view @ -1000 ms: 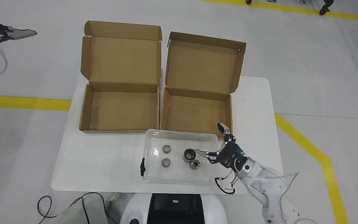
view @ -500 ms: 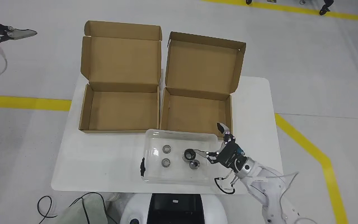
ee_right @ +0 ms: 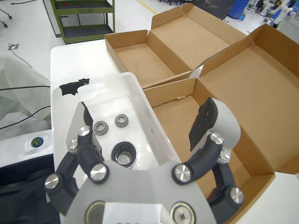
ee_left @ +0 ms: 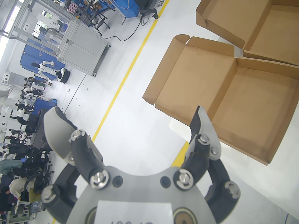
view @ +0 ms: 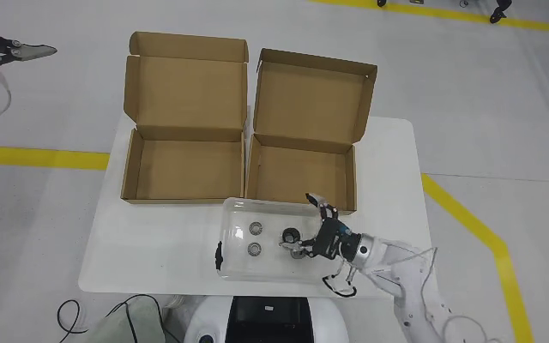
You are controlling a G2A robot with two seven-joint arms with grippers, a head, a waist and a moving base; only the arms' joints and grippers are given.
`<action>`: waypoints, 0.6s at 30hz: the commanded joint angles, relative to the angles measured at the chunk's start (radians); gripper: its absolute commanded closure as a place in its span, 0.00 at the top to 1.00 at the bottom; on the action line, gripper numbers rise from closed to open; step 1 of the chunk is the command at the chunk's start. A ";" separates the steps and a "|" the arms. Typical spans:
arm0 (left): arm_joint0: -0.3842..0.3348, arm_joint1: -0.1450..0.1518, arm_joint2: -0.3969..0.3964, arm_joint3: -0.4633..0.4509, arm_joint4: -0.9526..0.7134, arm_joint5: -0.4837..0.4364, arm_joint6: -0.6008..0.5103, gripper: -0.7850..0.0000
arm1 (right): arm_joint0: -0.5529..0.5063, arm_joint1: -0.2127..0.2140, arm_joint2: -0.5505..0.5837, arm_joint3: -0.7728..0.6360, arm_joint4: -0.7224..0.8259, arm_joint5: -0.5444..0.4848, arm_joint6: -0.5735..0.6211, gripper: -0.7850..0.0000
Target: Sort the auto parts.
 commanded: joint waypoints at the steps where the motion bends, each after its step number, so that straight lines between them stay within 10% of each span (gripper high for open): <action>1: 0.000 0.000 0.000 0.000 0.000 0.000 0.000 1.00 | 0.017 0.002 -0.013 -0.002 0.006 -0.028 0.058 1.00; 8: 0.000 0.000 0.000 0.000 0.000 0.000 0.000 1.00 | 0.040 0.007 -0.047 -0.025 0.055 -0.058 0.217 1.00; 12: 0.000 0.000 0.000 0.000 0.000 0.000 0.000 1.00 | 0.041 0.011 -0.057 -0.044 0.083 -0.051 0.314 0.69; 18: 0.000 0.000 0.000 0.000 0.000 0.000 0.000 1.00 | 0.032 0.016 -0.071 -0.070 0.125 -0.011 0.460 0.78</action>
